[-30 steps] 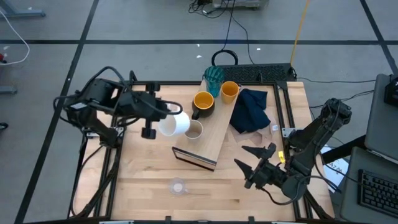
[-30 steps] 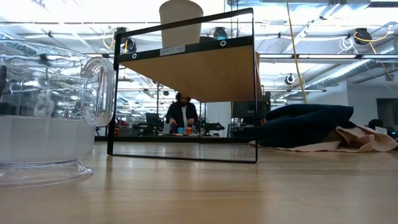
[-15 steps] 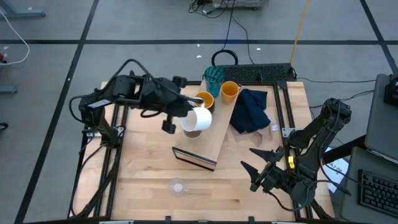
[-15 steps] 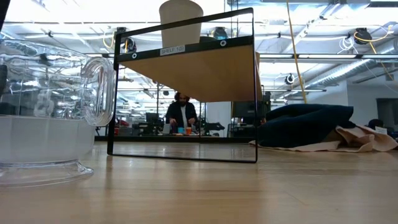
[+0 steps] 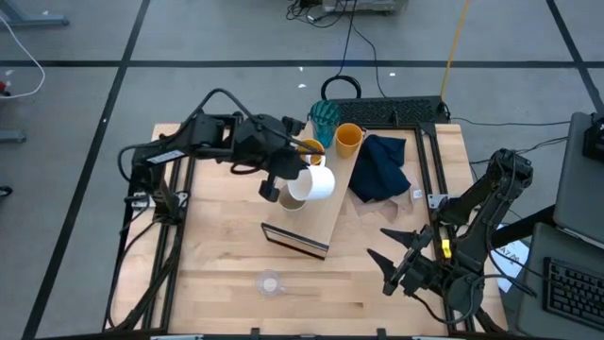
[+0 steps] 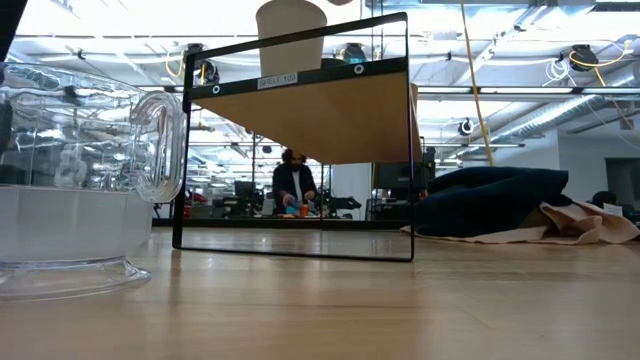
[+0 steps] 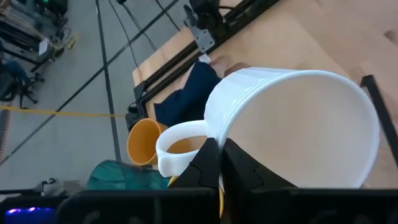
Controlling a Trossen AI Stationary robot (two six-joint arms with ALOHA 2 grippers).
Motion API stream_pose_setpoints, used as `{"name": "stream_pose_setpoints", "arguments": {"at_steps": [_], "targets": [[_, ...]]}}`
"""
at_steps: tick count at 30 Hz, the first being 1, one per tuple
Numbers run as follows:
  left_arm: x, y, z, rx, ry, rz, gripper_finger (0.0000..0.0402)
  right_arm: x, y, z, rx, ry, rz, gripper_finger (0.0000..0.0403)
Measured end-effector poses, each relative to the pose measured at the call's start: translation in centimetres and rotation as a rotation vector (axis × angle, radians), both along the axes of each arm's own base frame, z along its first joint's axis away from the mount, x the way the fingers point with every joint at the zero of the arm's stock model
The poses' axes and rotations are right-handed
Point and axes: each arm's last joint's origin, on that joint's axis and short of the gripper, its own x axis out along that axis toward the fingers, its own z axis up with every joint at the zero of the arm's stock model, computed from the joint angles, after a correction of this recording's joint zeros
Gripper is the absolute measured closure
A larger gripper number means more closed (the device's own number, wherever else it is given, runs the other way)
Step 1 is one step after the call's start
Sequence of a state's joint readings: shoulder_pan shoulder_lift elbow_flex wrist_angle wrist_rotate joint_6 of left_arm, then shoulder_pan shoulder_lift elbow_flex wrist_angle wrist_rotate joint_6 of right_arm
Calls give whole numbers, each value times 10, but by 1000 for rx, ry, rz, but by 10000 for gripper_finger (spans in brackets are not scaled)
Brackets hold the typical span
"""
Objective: Stack small to large cups/mugs on shelf
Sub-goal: Put the white mug on the shelf
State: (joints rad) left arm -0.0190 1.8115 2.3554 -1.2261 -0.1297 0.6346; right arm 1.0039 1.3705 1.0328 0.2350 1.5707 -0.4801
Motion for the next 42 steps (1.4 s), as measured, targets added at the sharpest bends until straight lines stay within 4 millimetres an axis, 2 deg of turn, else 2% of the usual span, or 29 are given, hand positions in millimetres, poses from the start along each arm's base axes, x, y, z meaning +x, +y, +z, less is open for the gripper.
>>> {"name": "stream_pose_setpoints", "arguments": {"at_steps": [11, 16, 20, 26, 35, 42], "targets": [[-1, -20, 0, -2, 4, -59, 401, 3, -2, 0, -2, 1, -14, 124], [-6, -46, -3, -16, 39, -122, 401, 8, -7, 1, -15, 10, -39, 124], [-12, -72, -4, -35, 56, -231, 401, 10, -16, 12, 60, -38, -45, 124], [-20, -101, -4, -51, 59, -351, 401, 20, -30, 26, 215, -100, 194, 124], [-20, -112, -7, -57, 74, -341, 401, 51, -58, 28, 257, -96, 351, 124], [-17, -113, -12, -61, 98, -324, 401, 64, -77, 34, 310, -125, 467, 124]]}}
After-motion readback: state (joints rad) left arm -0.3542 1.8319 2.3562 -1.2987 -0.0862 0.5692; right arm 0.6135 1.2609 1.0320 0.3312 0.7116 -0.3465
